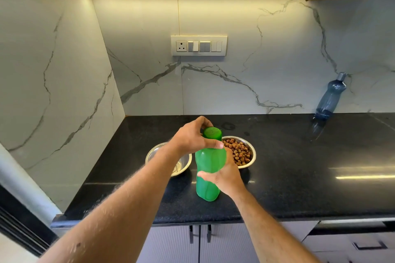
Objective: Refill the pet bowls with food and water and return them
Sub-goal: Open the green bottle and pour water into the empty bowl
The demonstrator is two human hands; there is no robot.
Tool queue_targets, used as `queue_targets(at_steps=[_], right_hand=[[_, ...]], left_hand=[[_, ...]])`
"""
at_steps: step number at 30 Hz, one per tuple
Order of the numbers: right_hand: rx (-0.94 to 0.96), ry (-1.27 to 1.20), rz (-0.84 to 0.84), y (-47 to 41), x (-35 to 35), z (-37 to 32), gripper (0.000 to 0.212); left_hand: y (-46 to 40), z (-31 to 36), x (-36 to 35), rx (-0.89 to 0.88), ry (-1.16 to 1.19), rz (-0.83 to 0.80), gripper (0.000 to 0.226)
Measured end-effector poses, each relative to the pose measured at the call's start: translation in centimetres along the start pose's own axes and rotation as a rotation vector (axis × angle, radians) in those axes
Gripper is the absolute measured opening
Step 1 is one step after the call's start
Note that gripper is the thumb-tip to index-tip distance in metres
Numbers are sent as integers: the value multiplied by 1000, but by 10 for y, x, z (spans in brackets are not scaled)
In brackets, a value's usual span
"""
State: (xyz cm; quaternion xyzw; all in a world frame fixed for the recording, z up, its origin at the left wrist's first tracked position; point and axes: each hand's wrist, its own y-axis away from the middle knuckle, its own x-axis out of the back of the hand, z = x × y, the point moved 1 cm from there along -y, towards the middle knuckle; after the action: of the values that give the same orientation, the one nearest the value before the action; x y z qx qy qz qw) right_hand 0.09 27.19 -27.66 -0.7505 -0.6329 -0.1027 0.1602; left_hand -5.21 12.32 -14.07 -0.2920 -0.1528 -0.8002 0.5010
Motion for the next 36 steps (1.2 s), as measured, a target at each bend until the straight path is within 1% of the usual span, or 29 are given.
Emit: queue_targets(at_steps=[1,3,4,5,6,7,8,10,11,13,14,15,17,18,20,21,23,24,25,26,28,29,31,33,34,35,36], right_hand=[[-1,0,2,0,0,0,103],[-2,-5,7,0,-1,0,102],[-4,-9,9,0,-1,0,101],[-4,-13,10,0,-1,1,101],[-5,-14,11,0,-1,0,100],[-6,-13,11,0,-1,0,101],[-7,-11,11,0,-1,0,101],[-6,-8,10,0,-1,0,103],[-4,-6,10,0,-1,0,103],[-1,-6,12,0,-1,0,104],[-2,-7,14,0,-1,1,104],[-4,-8,16,0,-1,1,104],[-9,-10,17,0,-1,1,105],[-10,-6,17,0,-1,0,105],[-9,7,14,0,-2,0,104],[-8,9,15,0,-2,-1,104],[-7,6,14,0,-2,0,105],[-11,3,12,0,-1,0,106],[-15,0,11,0,-1,1,106],[-20,-1,11,0,-1,1,105],[-26,-1,14,0,-1,1,106],[-31,-2,17,0,-1,1,106],[-36,4,22,-1,-2,0,104],[-31,12,18,-1,-2,-1,104],[-27,12,14,0,-2,-1,105],[-24,9,12,-1,-3,-1,106],[-23,4,10,0,-2,0,106]], left_hand=[[0,0,-2,-13,-5,1,73],[-1,0,-2,-67,46,-77,86],[0,0,2,-82,70,-127,85],[-1,0,5,-87,68,-156,79],[-1,0,7,-80,52,-149,69],[-2,-1,6,-58,36,-107,60],[-1,-1,3,-29,25,-48,58],[1,-1,-3,-25,-33,53,69],[0,-1,-5,-63,-52,46,75],[1,1,0,-120,-18,-80,81],[0,2,4,-120,-3,-144,77],[-2,2,7,-108,-10,-174,69],[-5,1,8,-51,-37,-114,56],[-4,2,5,-20,-49,-59,60],[-3,0,1,8,-39,14,79],[-4,-2,0,-8,2,3,85],[-4,-4,5,-50,73,-123,87],[-5,-5,8,-66,41,-185,84],[-6,-5,10,-80,-12,-213,77],[-7,-5,10,-86,-53,-197,68],[-9,-3,7,-60,-84,-88,57],[-8,-1,5,-28,-100,-29,60],[-5,2,-1,40,-130,76,73],[-1,5,-7,43,-171,167,80],[0,6,-9,8,-201,181,80],[0,6,-10,-43,-230,156,78],[0,7,-9,-98,-254,86,76]])
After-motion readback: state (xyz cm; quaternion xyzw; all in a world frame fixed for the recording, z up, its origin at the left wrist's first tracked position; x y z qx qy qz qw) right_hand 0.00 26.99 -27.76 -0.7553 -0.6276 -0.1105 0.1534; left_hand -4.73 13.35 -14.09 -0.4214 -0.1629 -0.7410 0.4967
